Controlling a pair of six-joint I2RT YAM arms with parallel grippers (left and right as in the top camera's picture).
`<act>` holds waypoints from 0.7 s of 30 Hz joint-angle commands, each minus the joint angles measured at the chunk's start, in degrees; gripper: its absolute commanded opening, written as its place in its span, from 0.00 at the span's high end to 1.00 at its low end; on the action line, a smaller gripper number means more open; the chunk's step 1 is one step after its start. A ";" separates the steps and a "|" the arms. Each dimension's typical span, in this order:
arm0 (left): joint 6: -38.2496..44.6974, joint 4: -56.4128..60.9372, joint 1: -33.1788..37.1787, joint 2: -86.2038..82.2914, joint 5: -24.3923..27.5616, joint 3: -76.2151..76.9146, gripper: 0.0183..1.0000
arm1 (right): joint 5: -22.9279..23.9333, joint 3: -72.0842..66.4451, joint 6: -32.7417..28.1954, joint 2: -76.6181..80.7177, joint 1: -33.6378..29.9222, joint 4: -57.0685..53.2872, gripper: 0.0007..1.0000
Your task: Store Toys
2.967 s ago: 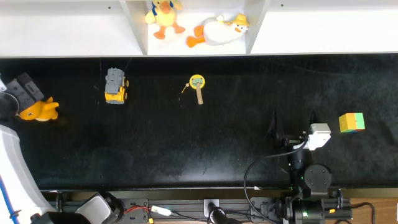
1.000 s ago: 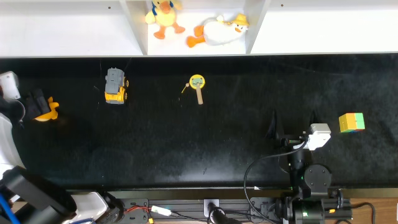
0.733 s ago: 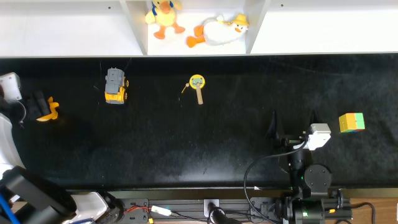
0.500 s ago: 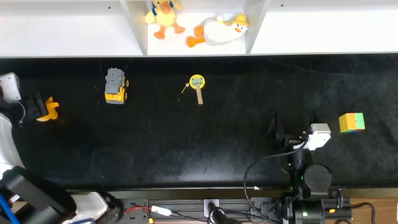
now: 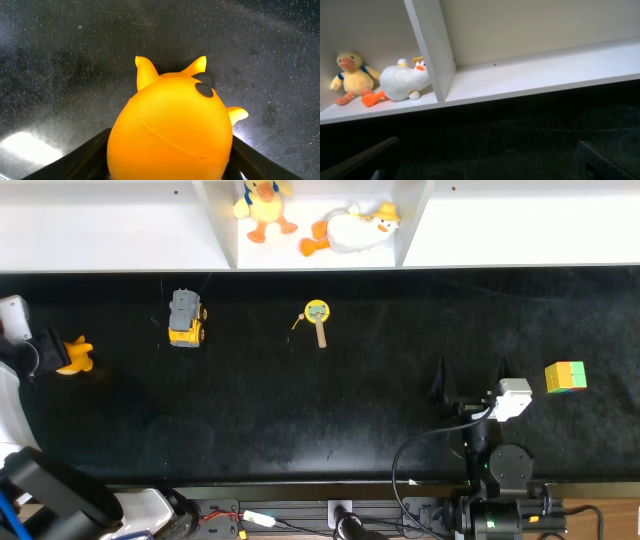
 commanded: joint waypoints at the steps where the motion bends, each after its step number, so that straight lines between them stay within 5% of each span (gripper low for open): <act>1: 1.07 0.44 0.11 0.37 0.87 -0.39 0.42 | 0.61 -0.72 0.24 -0.63 -0.11 0.20 0.00; 11: 1.03 0.48 0.11 0.37 2.51 -0.37 0.56 | 0.61 -0.72 0.24 -0.63 -0.11 0.20 0.01; 21: 0.79 1.16 -0.07 -2.21 3.76 -0.26 0.84 | 0.61 -0.72 0.22 -0.63 -0.11 0.20 0.01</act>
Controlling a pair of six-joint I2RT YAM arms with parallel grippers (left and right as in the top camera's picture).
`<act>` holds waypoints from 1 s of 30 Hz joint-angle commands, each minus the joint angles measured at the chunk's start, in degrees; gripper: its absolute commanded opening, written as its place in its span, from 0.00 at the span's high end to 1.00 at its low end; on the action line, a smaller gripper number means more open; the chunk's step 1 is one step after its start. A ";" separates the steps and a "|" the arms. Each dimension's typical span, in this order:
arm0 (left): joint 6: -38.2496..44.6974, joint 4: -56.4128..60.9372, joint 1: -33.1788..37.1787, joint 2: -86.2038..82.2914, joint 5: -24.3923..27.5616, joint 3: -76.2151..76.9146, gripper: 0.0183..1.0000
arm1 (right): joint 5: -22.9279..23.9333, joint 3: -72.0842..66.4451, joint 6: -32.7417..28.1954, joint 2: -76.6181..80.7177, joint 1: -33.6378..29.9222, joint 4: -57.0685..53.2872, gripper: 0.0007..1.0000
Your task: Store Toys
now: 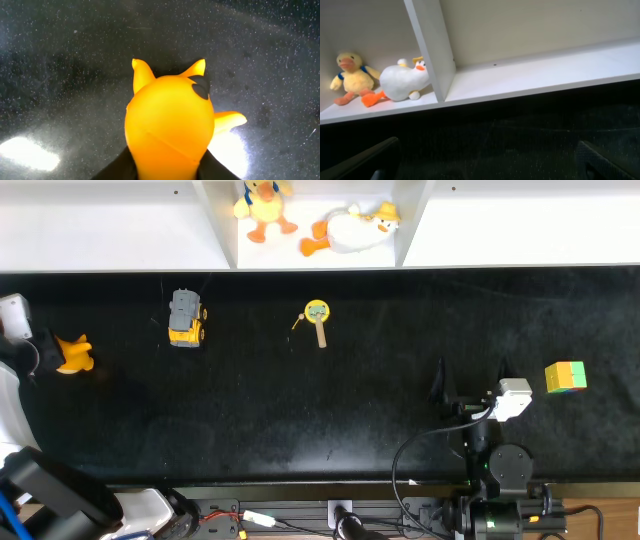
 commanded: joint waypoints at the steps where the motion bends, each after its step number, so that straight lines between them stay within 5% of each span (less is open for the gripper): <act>1: 0.37 1.18 -0.07 -3.23 3.39 -0.26 0.84 | 0.59 -0.72 0.24 -0.63 -0.11 0.20 0.01; 9: 0.39 5.49 -0.13 -12.48 12.90 -0.26 0.87 | 0.59 -0.72 0.24 -0.63 -0.11 0.20 0.00; 17: 0.63 7.80 -3.93 -14.29 12.59 -0.26 0.89 | 0.59 -0.72 0.22 -0.63 -0.11 0.20 0.00; 24: -0.50 13.46 -11.34 -13.40 4.52 -0.26 0.90 | 0.59 -0.72 0.24 -0.63 -0.11 0.20 0.01; 30: -4.26 16.52 -13.64 -10.93 3.41 -0.26 0.93 | 0.59 -0.72 0.24 -0.63 -0.11 0.20 0.00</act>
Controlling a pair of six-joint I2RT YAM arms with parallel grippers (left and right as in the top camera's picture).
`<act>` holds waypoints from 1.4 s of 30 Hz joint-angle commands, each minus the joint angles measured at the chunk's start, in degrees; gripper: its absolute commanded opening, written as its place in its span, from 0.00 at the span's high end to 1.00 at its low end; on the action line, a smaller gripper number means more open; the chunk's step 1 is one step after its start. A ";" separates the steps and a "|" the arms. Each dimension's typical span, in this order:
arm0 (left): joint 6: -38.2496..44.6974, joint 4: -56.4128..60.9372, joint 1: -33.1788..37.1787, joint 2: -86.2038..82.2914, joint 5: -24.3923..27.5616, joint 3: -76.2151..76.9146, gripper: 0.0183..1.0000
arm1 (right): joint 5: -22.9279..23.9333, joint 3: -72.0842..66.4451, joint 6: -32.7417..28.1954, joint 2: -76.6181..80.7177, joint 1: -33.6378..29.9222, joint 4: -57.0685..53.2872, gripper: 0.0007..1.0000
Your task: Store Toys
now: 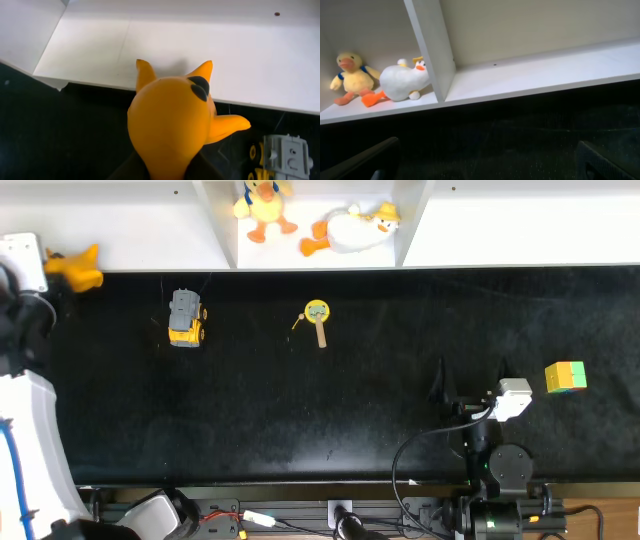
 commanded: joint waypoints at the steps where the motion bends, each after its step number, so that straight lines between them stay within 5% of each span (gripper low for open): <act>1: -3.37 1.66 -0.57 2.01 -2.19 0.33 0.94 | 0.57 -0.72 0.24 -0.63 -0.11 0.20 0.00; 10: -3.41 4.79 -0.57 3.78 0.42 0.33 0.95 | 0.57 -0.72 0.24 -0.63 -0.11 0.20 0.01; 23: -6.16 8.31 -2.12 6.27 -4.96 0.33 0.98 | 0.57 -0.72 0.24 -0.63 -0.11 0.20 0.01; 36: -8.07 10.45 -3.19 6.88 -4.46 0.33 0.98 | 0.57 -0.72 0.22 -0.63 -0.11 0.20 0.00; 42: -9.99 11.02 -3.17 7.04 -11.87 0.33 0.98 | 0.57 -0.72 0.22 -0.63 -0.11 0.20 0.00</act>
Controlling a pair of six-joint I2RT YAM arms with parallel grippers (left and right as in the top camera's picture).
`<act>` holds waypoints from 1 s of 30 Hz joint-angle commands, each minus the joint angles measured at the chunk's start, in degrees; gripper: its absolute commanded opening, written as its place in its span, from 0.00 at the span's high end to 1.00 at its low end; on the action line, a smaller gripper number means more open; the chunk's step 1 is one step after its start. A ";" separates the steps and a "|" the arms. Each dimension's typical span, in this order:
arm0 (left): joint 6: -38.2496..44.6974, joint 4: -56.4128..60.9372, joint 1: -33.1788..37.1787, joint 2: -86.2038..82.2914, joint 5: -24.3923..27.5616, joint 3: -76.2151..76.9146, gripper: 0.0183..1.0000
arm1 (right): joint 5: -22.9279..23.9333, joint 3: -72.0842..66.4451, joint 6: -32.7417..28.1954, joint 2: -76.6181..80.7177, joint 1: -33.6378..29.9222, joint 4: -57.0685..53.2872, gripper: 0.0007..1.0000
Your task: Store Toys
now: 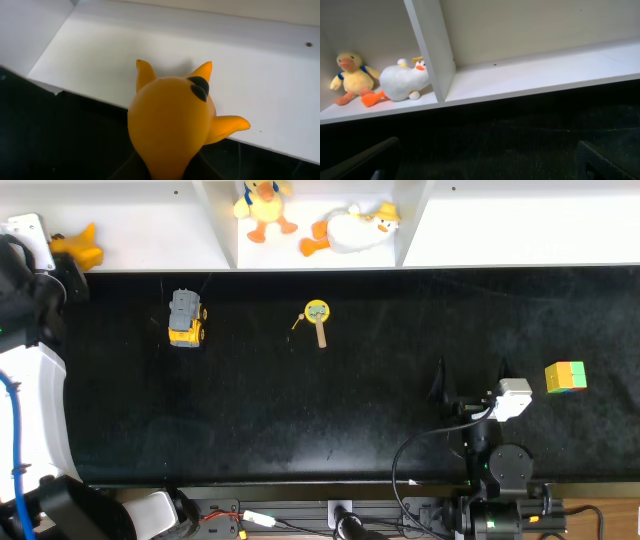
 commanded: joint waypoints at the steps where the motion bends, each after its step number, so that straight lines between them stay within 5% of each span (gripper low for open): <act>1: -1.29 1.33 -0.11 0.13 -4.85 0.33 0.98 | 0.59 -0.72 0.24 -0.63 -0.11 0.22 0.00; 10: -2.10 3.69 1.57 4.26 1.81 0.37 0.98 | 0.59 -0.72 0.24 -0.63 -0.11 0.22 0.00; 30: -5.57 7.45 1.60 6.23 -0.83 0.37 0.98 | 0.59 -0.72 0.24 -0.63 -0.11 0.22 0.01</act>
